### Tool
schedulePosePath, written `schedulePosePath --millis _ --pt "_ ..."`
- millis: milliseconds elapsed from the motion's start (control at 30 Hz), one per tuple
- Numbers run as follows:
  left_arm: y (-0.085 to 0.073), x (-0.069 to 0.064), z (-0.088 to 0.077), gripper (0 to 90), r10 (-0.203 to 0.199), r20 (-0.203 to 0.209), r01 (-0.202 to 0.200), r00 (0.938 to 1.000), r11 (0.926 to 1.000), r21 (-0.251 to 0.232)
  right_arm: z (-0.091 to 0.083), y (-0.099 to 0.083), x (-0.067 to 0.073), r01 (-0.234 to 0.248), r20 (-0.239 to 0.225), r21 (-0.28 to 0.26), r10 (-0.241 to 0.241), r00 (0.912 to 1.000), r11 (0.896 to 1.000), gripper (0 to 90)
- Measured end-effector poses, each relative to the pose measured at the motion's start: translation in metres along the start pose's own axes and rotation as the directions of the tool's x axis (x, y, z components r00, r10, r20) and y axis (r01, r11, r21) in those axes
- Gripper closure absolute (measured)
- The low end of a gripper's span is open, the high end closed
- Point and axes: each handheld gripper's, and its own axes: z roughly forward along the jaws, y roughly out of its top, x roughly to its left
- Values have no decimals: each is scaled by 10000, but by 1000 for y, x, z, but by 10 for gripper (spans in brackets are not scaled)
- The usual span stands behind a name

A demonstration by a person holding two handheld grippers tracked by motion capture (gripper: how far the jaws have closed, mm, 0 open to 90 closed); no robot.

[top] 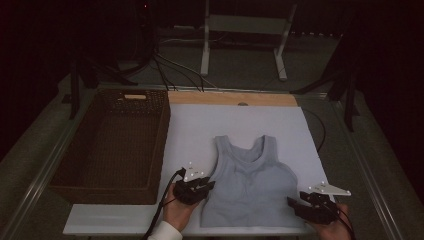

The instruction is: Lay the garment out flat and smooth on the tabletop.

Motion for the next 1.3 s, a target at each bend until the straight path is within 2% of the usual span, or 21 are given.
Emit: schedulePosePath --millis 167,233,300,367,500,633,733,900,1000,1067,1167,1300 --pt "0 1 1 740 16 -43 -16 10000 10000 68 16 6 -5 -258 -328 479 273 9991 9985 500" --pt "0 1 1 742 32 -72 -31 10000 10000 85 20 7 -4 -213 -453 639 242 9987 9977 597" --pt "0 1 2 745 5 -58 -5 10000 10000 95 19 8 -2 -199 -526 664 234 9983 9976 749" --pt "-1 0 3 748 -7 -21 8 10000 9999 102 16 8 -1 -121 -618 658 161 9980 9978 830" --pt "-2 -3 4 749 -69 136 67 9999 9999 157 11 6 0 70 -457 633 -42 9989 9980 844" --pt "-3 -9 5 740 47 417 -58 9991 9997 248 4 2 -2 109 -224 640 -94 9997 9979 846" --pt "3 -7 0 667 -103 616 116 9980 9997 -213 -1 -1 -5 -33 -202 550 44 9998 9985 847" --pt "17 4 -10 571 -556 176 572 9983 9924 -1087 -2 -4 -6 -25 -264 515 38 9996 9987 846" --pt "24 12 -10 545 -773 -106 752 9969 9881 -1341 -3 -3 -5 0 -256 504 13 9997 9987 845" --pt "28 16 -7 531 -831 -275 787 9962 9879 -1340 -3 -3 -5 -8 -264 481 20 9996 9988 845" --pt "29 19 -2 518 -875 -309 830 9957 9885 -1262 -3 -3 -5 -14 -256 469 26 9997 9989 844" --pt "28 21 11 501 -815 -513 764 9954 9926 -942 -4 -4 -5 -16 -267 436 27 9996 9990 843"
